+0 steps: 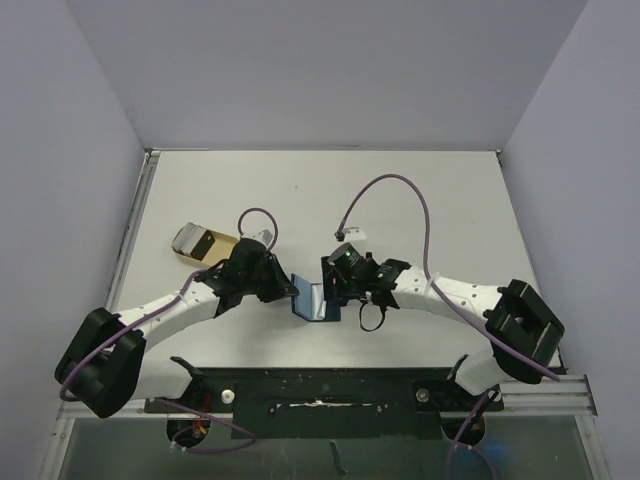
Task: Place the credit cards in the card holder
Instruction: Adjust the card slot at the card holder.
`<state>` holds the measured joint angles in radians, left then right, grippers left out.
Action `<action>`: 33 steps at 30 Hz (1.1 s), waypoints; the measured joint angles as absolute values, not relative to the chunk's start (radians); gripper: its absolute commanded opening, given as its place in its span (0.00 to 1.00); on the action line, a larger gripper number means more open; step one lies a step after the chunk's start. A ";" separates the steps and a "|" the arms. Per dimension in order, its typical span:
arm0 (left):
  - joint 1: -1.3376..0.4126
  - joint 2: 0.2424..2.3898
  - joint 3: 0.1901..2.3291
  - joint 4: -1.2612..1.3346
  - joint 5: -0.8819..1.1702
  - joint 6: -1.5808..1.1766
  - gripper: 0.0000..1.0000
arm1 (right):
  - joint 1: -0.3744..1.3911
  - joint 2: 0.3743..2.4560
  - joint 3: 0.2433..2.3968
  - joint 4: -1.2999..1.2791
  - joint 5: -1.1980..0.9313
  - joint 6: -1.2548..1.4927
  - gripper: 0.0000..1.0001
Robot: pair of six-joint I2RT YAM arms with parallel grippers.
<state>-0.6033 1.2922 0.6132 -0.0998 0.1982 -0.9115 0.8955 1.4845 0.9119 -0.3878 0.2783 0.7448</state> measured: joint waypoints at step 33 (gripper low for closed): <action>-0.611 1.292 0.595 -0.090 0.187 -0.935 0.00 | 0.904 1.649 0.899 -0.332 0.292 0.756 0.53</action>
